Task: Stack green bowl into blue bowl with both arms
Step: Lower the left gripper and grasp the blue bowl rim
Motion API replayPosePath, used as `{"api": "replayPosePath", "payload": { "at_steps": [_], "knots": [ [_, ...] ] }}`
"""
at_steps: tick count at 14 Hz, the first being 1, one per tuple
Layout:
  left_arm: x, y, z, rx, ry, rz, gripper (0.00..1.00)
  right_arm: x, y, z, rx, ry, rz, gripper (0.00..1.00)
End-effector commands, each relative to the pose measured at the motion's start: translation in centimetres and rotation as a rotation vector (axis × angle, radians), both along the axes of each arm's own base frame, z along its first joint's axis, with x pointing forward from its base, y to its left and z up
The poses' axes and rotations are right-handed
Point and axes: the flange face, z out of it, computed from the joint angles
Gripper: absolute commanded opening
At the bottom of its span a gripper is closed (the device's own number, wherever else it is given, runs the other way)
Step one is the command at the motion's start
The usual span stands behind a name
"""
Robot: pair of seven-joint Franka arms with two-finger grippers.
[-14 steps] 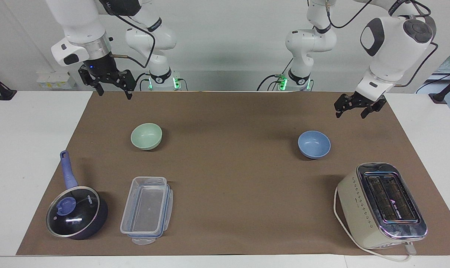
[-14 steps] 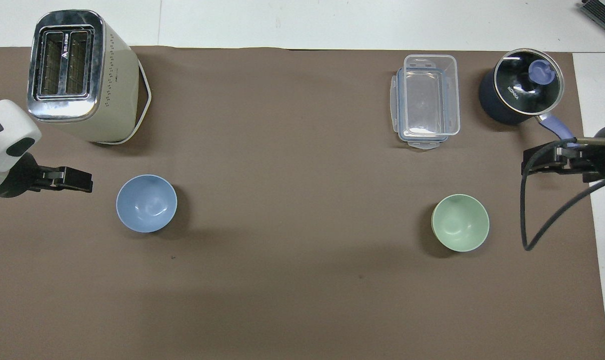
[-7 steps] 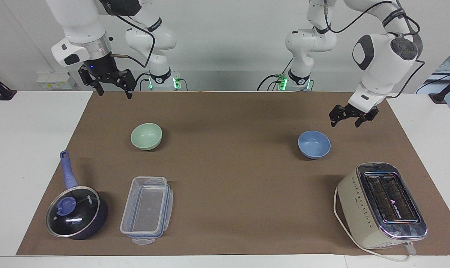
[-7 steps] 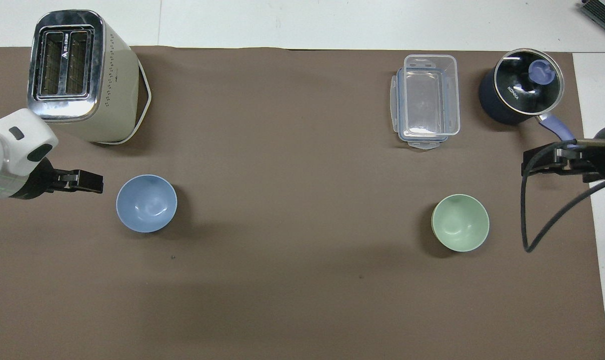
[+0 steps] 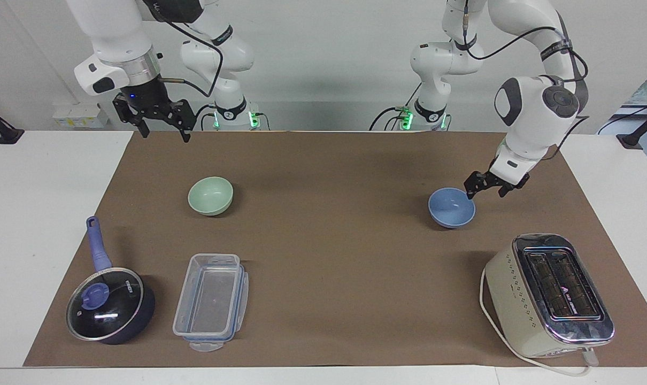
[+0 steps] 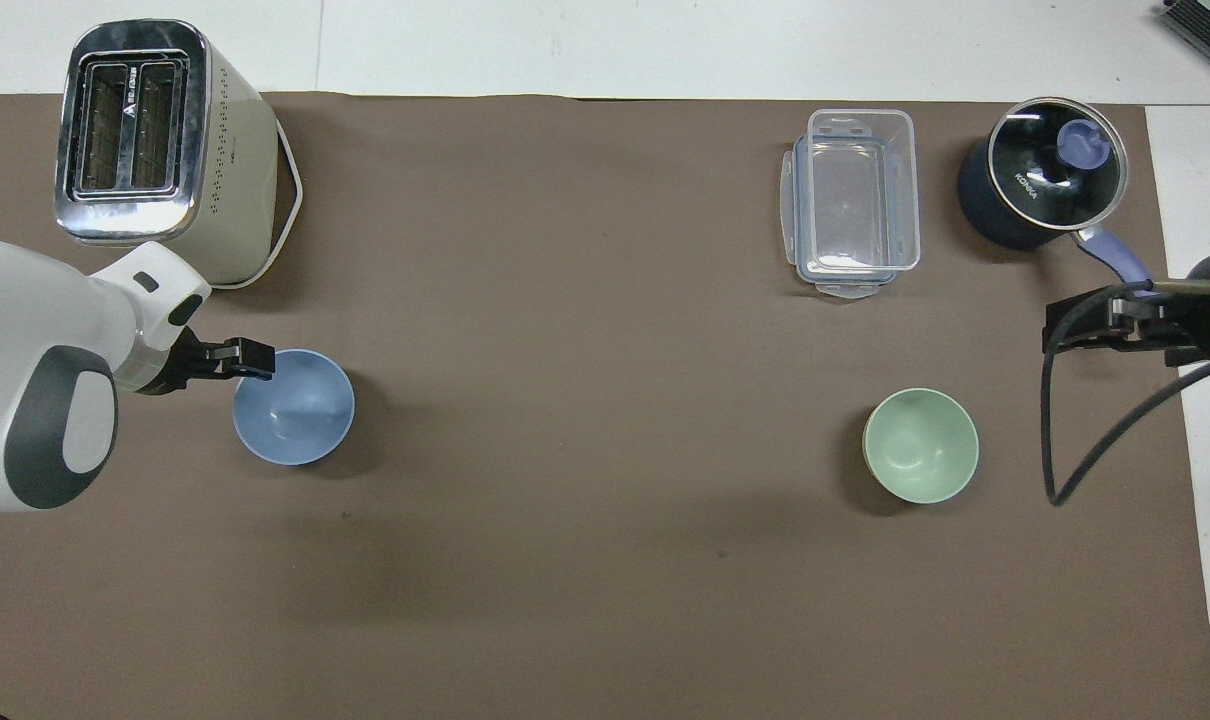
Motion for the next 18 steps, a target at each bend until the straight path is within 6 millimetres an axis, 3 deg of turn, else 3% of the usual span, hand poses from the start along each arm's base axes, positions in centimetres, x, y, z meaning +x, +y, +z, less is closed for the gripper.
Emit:
{"api": "replayPosePath", "payload": {
  "at_steps": [1,8,12,13,14,16,17,18],
  "knots": [
    [-0.9,-1.0,-1.7,-0.012,-0.027,0.016,1.00,-0.8,-0.2,0.1,-0.006,0.007,0.016,1.00],
    [-3.1,-1.0,-6.8,-0.016,-0.033,0.020,1.00,-0.9,-0.1,0.1,0.006,0.015,0.010,1.00],
    [-3.2,-0.5,-7.3,-0.016,-0.025,0.027,1.00,-0.9,-0.1,0.1,0.039,0.015,0.002,1.00],
    [-3.2,-0.5,-7.3,-0.016,-0.025,0.029,0.94,-0.9,-0.2,0.1,0.039,0.016,0.003,1.00],
    [-3.2,-0.5,-7.4,-0.016,-0.024,0.029,0.69,-0.9,-0.2,0.1,0.039,0.016,0.005,1.00],
    [-3.3,-0.4,-7.4,-0.016,-0.019,0.027,0.07,-0.9,-0.2,0.1,0.039,0.016,0.007,1.00],
    [-3.3,-0.3,-7.4,-0.016,-0.018,0.024,0.00,-0.9,-0.2,0.1,0.039,0.016,0.005,1.00],
    [-3.3,-0.3,-7.4,-0.015,-0.015,0.023,0.00,-0.9,-0.2,0.1,0.039,0.016,0.005,1.00]
  ]
}}
